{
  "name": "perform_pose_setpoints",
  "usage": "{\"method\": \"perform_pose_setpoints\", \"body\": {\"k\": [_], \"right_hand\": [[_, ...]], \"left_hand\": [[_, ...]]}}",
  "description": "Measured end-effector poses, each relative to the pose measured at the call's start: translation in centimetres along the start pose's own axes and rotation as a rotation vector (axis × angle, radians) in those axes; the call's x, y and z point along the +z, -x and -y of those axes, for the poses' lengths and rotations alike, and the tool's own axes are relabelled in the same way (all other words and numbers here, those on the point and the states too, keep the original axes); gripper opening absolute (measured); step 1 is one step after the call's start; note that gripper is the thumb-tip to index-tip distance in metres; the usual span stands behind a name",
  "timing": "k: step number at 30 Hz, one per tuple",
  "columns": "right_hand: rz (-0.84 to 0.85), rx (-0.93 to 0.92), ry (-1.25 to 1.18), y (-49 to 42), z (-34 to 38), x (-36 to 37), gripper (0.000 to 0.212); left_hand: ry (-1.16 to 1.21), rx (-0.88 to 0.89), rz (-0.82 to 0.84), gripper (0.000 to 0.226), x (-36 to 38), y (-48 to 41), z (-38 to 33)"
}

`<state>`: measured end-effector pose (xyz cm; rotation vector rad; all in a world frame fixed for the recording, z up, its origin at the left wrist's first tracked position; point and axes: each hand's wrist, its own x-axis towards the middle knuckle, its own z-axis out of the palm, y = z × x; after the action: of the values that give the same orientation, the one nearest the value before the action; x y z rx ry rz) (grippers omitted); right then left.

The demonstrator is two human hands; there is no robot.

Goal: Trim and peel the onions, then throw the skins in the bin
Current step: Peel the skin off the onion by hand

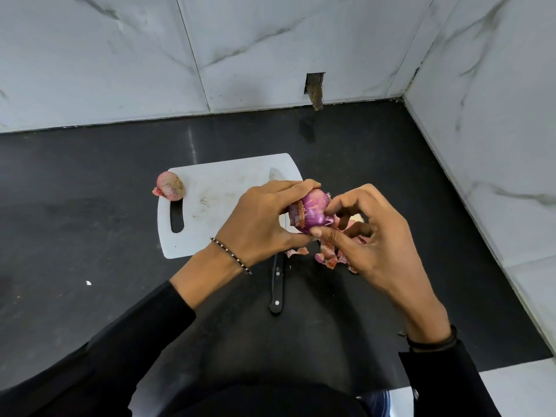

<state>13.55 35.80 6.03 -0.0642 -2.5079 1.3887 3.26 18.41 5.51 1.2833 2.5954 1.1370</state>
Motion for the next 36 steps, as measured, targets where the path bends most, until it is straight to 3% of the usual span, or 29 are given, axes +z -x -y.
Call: {"method": "perform_pose_setpoints", "body": {"k": [3,6,10,14,21,27,30,36], "right_hand": [[0.015,0.006,0.006,-0.1,-0.2,0.2,0.02],[-0.081,0.006,-0.028,0.1,-0.3,0.3,0.018],[-0.19,0.106,-0.315,0.5,-0.2,0.3,0.024],[-0.2,0.147,-0.381,0.9,-0.5,0.5,0.023],[-0.254,0.204,-0.546,1.3,-0.2,1.0,0.018],[-0.345,0.308,-0.656,0.9,-0.6,1.2,0.014],[-0.353,0.349,-0.695,0.8,-0.7,1.4,0.017],[-0.383,0.41,-0.809,0.7,-0.7,1.9,0.022]], "left_hand": [[0.043,-0.035,0.014,0.073,-0.1,0.0,0.1],[0.195,-0.167,-0.013,0.066,-0.1,0.0,-0.1],[0.384,-0.373,-0.034,0.054,0.0,0.1,0.4],[0.59,-0.531,-0.031,0.062,0.2,-0.1,1.0],[0.877,-0.639,0.037,0.057,0.5,0.5,1.6],[1.345,-0.725,0.085,0.08,0.7,0.4,1.7],[1.38,-0.734,0.087,0.091,1.1,0.4,1.9],[1.459,-0.789,0.066,0.072,1.7,0.7,1.7]]}}
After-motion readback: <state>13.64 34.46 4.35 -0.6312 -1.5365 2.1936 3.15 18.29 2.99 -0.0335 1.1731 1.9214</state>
